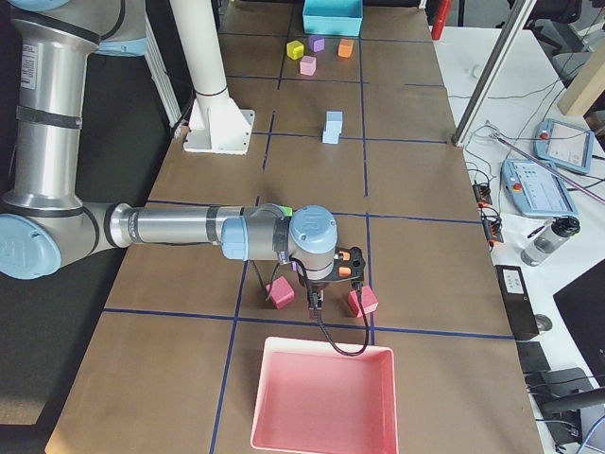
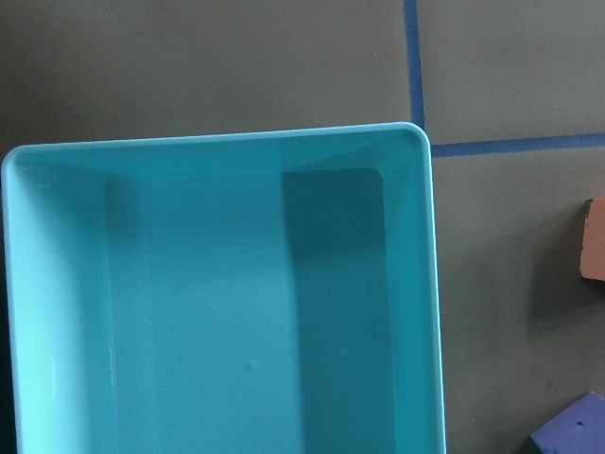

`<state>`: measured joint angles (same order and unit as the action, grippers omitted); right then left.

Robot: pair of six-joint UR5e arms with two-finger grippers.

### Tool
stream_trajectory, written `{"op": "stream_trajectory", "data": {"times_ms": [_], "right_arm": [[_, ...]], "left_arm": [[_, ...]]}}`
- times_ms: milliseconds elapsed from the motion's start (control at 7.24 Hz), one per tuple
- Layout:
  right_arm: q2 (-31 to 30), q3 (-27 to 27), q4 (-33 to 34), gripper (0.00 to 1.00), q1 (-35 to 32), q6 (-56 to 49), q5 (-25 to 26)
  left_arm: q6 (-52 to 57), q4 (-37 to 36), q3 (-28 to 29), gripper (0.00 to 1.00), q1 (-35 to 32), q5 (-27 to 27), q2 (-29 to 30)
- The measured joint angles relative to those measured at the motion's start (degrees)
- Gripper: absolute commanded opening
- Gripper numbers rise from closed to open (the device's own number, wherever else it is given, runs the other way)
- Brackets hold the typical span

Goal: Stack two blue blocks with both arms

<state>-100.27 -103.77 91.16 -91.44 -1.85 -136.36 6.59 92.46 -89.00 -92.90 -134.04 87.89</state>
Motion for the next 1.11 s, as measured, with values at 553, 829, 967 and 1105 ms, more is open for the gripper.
{"op": "stream_trajectory", "data": {"times_ms": [553, 829, 967, 1105], "right_arm": [[-0.1, 0.1, 0.0, 1.0, -0.2, 0.0, 0.8], [-0.1, 0.1, 0.1, 1.0, -0.3, 0.1, 0.8], [-0.1, 0.1, 0.1, 1.0, -0.4, 0.1, 0.9], [-0.1, 0.1, 0.1, 1.0, -0.4, 0.2, 0.9]], "left_arm": [[0.0, 0.0, -0.2, 1.0, 0.0, 0.0, 0.0], [0.0, 0.0, -0.2, 1.0, 0.0, 0.0, 0.0], [0.0, 0.0, -0.2, 1.0, 0.0, 0.0, 0.0], [0.0, 0.1, -0.2, 1.0, 0.0, 0.0, 0.0]]}}
